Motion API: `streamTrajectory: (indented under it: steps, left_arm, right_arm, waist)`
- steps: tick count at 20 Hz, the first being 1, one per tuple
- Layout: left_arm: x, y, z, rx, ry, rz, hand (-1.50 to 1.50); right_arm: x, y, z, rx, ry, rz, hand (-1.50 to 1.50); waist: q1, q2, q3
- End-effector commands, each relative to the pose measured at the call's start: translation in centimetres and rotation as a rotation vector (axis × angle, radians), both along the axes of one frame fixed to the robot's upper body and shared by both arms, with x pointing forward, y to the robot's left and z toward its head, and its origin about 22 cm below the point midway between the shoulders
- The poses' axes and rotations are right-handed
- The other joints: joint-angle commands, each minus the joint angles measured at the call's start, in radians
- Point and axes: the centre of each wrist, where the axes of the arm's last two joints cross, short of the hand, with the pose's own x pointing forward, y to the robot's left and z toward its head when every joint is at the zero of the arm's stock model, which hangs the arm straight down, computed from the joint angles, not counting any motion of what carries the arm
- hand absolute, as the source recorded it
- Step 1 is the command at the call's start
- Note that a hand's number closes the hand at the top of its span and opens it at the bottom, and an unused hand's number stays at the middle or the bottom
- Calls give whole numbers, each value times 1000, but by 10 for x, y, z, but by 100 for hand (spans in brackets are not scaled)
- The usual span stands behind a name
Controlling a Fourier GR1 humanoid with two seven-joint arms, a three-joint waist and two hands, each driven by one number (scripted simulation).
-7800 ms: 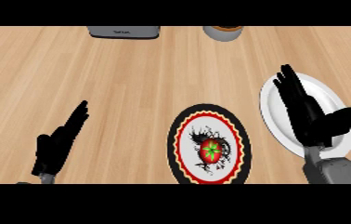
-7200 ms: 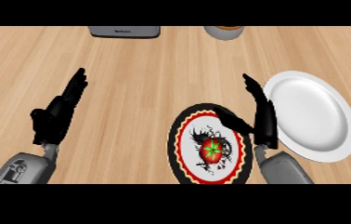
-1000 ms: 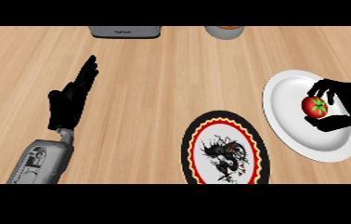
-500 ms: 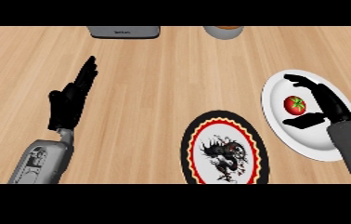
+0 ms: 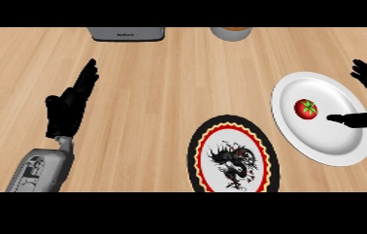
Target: Pick the tomato from the plate and place it in the plate
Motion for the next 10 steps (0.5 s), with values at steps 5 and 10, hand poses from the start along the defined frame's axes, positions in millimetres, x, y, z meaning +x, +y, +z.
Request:
streamTrajectory:
  steps: [5, 10]
  left_arm:
    - [13, 2, 12, -7, -14, -21, 0]
    - [-1, -8, -17, -24, -14, -21, 0]
  right_arm:
    - [-56, -95, 47, 163, -86, -189, -150]
    - [-110, -128, 41, 134, -54, -173, -150]
  waist:
    - [14, 9, 2]
    - [22, 15, 5]
